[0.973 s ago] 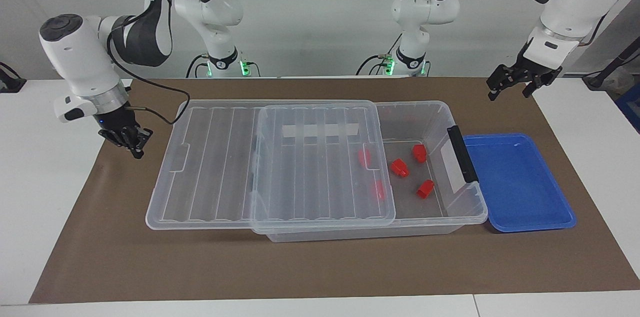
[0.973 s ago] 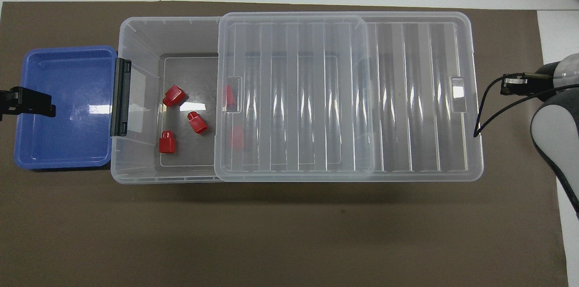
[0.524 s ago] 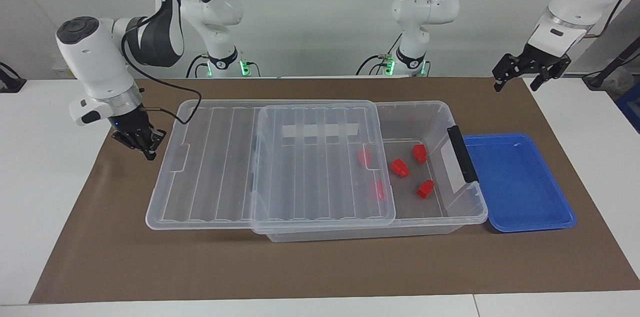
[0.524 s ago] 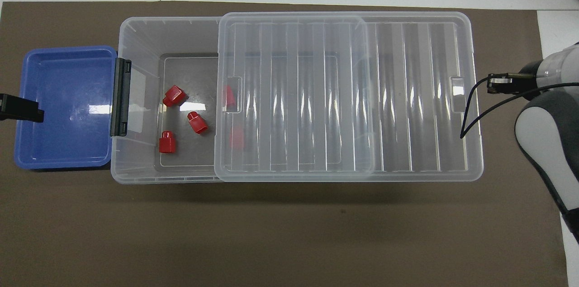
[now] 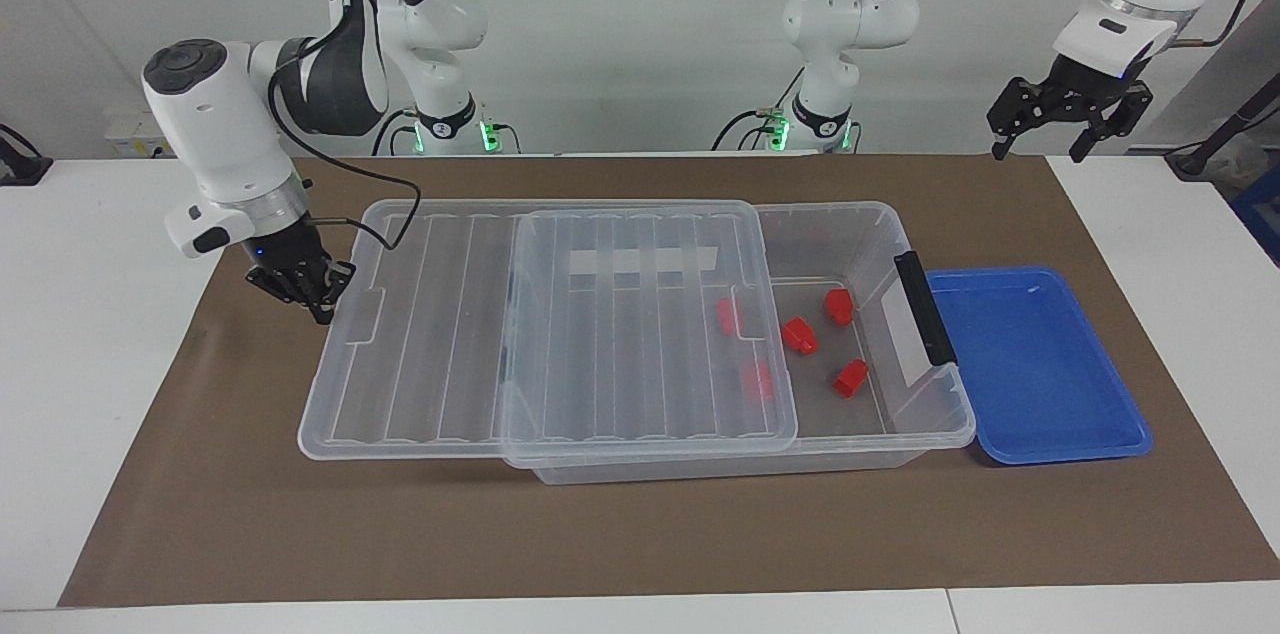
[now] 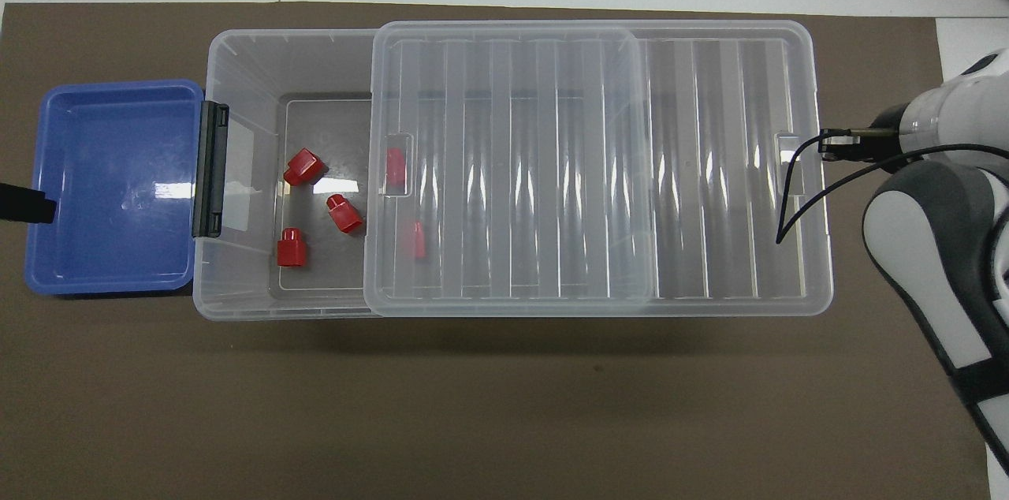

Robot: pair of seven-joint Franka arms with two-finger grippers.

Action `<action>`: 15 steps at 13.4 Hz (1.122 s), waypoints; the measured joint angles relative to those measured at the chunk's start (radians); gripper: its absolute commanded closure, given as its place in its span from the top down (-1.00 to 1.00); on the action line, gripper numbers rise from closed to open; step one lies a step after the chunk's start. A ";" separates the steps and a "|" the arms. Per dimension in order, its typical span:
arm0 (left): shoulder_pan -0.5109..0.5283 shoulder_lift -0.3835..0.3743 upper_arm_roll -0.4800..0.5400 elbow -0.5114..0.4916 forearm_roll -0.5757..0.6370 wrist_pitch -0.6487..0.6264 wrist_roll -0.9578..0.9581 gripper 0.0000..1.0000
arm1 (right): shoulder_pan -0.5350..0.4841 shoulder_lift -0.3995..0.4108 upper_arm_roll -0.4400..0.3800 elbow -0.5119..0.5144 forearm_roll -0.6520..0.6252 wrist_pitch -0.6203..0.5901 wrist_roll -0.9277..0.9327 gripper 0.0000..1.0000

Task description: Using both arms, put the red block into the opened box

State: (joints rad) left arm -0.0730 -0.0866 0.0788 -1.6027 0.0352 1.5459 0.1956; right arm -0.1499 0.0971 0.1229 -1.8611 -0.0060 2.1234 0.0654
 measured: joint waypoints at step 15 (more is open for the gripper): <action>0.008 -0.008 -0.089 -0.018 0.008 -0.057 0.029 1.00 | 0.168 0.003 0.002 0.001 0.001 -0.008 0.041 -1.00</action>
State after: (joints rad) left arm -0.0654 -0.0944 -0.0101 -1.6202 0.0435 1.4889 0.2246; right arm 0.0184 0.1002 0.1250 -1.8603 -0.0051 2.1152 0.1065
